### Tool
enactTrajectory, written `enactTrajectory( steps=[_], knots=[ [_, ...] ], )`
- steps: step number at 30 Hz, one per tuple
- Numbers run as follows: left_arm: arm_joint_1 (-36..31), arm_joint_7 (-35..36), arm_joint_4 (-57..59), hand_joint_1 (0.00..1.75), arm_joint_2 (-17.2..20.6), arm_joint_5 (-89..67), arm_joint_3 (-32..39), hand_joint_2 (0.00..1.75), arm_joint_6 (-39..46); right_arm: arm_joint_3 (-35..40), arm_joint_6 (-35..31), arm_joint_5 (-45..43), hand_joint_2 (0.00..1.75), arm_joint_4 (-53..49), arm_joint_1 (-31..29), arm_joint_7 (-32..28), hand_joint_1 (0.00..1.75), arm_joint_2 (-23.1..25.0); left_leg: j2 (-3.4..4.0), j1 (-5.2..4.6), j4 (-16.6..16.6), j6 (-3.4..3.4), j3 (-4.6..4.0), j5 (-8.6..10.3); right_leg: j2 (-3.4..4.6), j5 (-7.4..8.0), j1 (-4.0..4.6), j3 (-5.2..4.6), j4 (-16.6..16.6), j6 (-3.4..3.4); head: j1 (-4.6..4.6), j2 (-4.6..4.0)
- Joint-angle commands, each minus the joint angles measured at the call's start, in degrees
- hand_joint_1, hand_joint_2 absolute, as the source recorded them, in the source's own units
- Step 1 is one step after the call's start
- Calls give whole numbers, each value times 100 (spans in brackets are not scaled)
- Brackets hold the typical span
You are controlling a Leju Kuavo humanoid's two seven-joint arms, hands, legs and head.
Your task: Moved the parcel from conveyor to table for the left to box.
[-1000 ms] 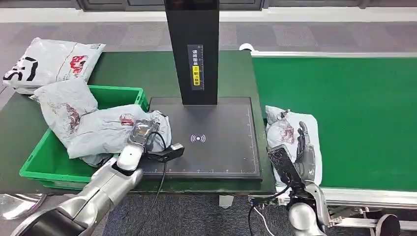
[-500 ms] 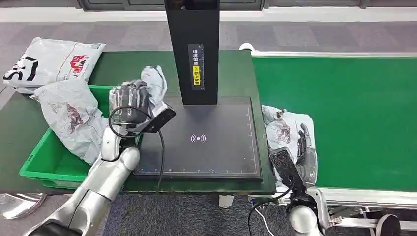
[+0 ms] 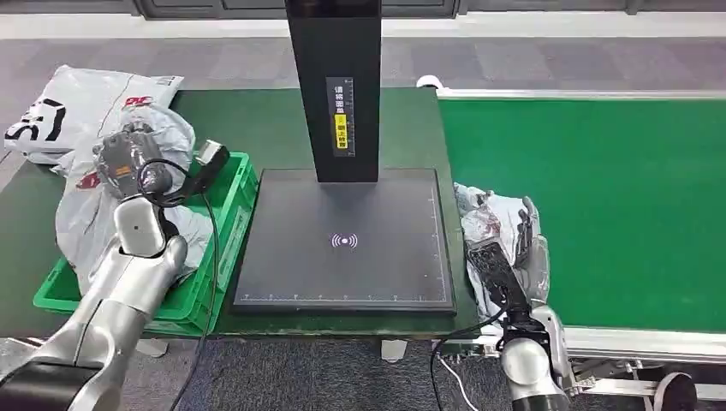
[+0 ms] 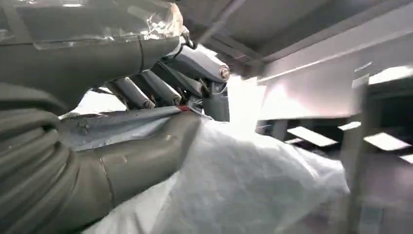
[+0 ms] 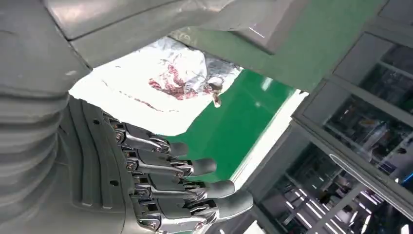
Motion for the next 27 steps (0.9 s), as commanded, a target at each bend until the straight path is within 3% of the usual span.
enactTrajectory(
  steps=[1, 3, 4, 15, 16, 20, 25, 27],
  knots=[
    [-562, -8, 2235, 175, 251, -330, -802, 175, -1404, -30, 31, -3, 175, 475, -137, -20, 0, -66, -3, -2, -9, 4, 16, -1, -5, -3, -1, 14, -7, 2, 0, 0],
    [-527, -221, 2274, 175, 115, -274, -698, 175, -1556, -40, 36, -3, 175, 437, -108, -26, 0, -73, -17, -1, -10, 6, 16, 0, -20, -6, -1, 20, -10, 3, 0, 0],
    [-502, -700, 2281, 175, -29, 135, -277, 175, -1816, -47, 52, -4, 175, 441, -119, -26, 0, -78, -20, 0, -13, 8, 19, 0, -23, -7, 1, 25, -15, 5, 0, 0],
    [-497, -686, 2263, 175, -50, 117, -268, 175, -1827, -53, 58, -5, 175, 456, -145, -25, 0, -81, -8, 2, -4, 3, 6, -5, -11, -3, 1, 9, -7, 1, 0, 0],
    [-476, -1827, 2296, 0, -342, 1293, 722, 175, -2973, -45, 65, -6, 175, 457, -155, 3, 0, -127, -10, 0, -10, 6, 14, -4, -14, -4, -1, 17, -12, 3, 0, 0],
    [-422, -2735, 2022, 0, -843, 2496, 1675, 175, -1991, -201, 58, -82, 175, 374, -8, 141, 0, -197, -20, -4, -10, 6, 14, -2, -24, -5, -6, 17, -10, 4, 0, 0],
    [-471, -2712, 2029, 0, -818, 2502, 1654, 175, -2033, -208, 65, -94, 175, 397, -9, 141, 0, -192, -39, -1, -5, 14, 1, 2, -45, -7, -2, 19, -14, 8, 0, 0],
    [-467, -2718, 2029, 0, -810, 2508, 1654, 175, -2036, -204, 67, -93, 175, 399, -15, 141, 0, -188, -12, -3, -1, 8, 2, -4, -15, -2, 2, 11, -8, 4, 0, 0]
  ],
)
